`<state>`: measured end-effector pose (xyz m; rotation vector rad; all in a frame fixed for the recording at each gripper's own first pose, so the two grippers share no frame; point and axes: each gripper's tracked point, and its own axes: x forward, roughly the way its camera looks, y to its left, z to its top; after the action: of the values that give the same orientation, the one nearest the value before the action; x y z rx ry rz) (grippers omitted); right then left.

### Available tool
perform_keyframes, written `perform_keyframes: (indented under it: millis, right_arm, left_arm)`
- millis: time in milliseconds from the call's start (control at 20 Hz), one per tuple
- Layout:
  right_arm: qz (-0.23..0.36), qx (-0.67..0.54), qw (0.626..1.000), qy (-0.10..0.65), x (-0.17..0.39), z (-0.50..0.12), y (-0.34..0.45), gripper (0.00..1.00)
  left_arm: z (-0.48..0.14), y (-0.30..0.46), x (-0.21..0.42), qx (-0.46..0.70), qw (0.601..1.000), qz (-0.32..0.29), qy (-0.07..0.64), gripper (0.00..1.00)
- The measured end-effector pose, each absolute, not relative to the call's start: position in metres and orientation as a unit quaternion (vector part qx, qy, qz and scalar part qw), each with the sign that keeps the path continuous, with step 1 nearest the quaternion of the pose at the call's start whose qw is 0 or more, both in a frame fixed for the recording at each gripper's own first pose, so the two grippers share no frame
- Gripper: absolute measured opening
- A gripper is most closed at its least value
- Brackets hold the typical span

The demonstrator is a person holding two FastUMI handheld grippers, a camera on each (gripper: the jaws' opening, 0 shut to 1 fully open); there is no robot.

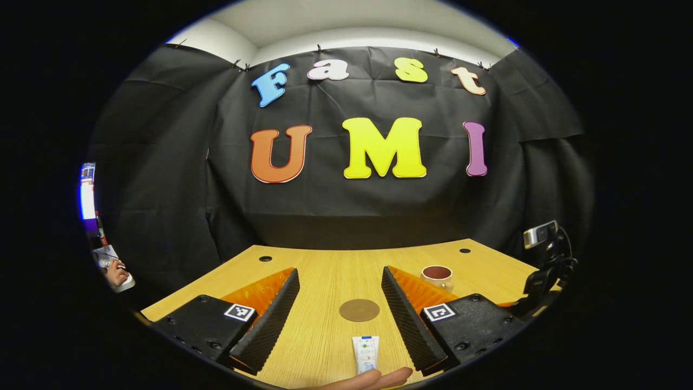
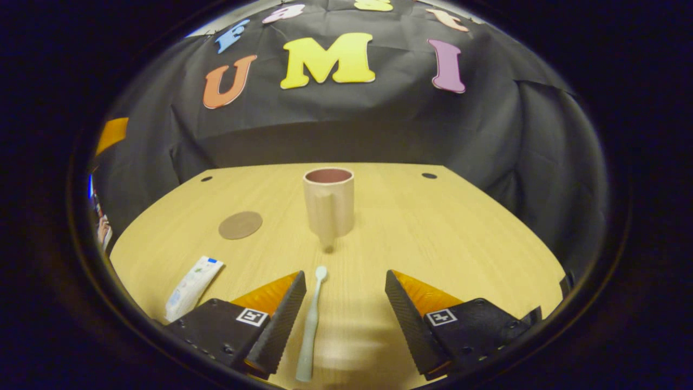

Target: Put the toothbrush and toothpaste on the desktop into the cup, then pick up the cup and place it on the coaster on the desktop.

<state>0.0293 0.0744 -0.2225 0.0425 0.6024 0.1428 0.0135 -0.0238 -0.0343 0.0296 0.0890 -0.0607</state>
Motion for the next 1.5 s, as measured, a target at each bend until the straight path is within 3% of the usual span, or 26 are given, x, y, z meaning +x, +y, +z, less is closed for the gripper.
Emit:
perform_keyframes:
  millis: [100, 150, 200, 250, 350, 450, 600, 750, 800, 850, 950, 1250, 1500]
  right_arm:
    - [0.078, 0.03, 0.946, 0.314, 0.027, -0.23, 0.085, 0.78]
    - [0.08, 0.031, 0.943, 0.322, 0.024, -0.235, 0.087, 0.67]
    - [0.084, 0.033, 0.941, 0.327, 0.022, -0.239, 0.09, 0.67]
    - [0.087, 0.034, 0.939, 0.331, 0.019, -0.243, 0.093, 0.6]
    - [0.093, 0.029, 0.935, 0.34, 0.017, -0.249, 0.096, 0.58]
    - [0.095, 0.02, 0.936, 0.338, 0.016, -0.249, 0.099, 0.49]
    - [0.103, 0.021, 0.936, 0.337, 0.016, -0.249, 0.101, 0.47]
    - [0.115, 0.022, 0.934, 0.336, 0.015, -0.251, 0.106, 0.28]
    - [0.116, 0.024, 0.934, 0.337, 0.011, -0.252, 0.105, 0.28]
    - [0.118, 0.024, 0.933, 0.339, 0.011, -0.25, 0.107, 0.19]
    - [0.123, 0.012, 0.933, 0.337, 0.009, -0.25, 0.11, 0.11]
    - [0.143, 0.026, 0.935, 0.324, 0.007, -0.244, 0.115, 0.01]
    - [0.141, 0.045, 0.949, 0.278, 0.007, -0.218, 0.102, 0.01]
  left_arm:
    - [-0.038, -0.024, 0.014, 0.015, 0.998, -0.032, 0.052, 0.97]
    - [-0.041, -0.022, 0.014, 0.015, 0.998, -0.03, 0.057, 0.97]
    - [-0.043, -0.021, 0.015, 0.015, 0.998, -0.028, 0.061, 0.97]
    - [-0.046, -0.02, 0.016, 0.013, 0.997, -0.027, 0.064, 0.97]
    - [-0.052, -0.02, 0.017, 0.009, 0.997, -0.027, 0.075, 0.97]
    - [-0.062, -0.021, 0.021, 0.007, 0.996, -0.026, 0.09, 0.97]
    - [-0.084, -0.021, 0.022, -0.002, 0.992, -0.024, 0.127, 0.97]
    - [-0.096, -0.021, 0.021, -0.002, 0.988, -0.021, 0.153, 0.97]
    - [-0.095, -0.021, 0.021, -0.003, 0.988, -0.022, 0.153, 0.98]
    - [-0.095, -0.025, 0.021, -0.003, 0.988, -0.025, 0.152, 0.97]
    - [-0.098, -0.025, 0.019, 0.0, 0.988, -0.029, 0.154, 0.98]
    - [-0.128, -0.022, 0.008, -0.012, 0.979, -0.032, 0.199, 0.97]
    - [-0.175, -0.034, -0.015, -0.025, 0.958, -0.054, 0.279, 0.98]
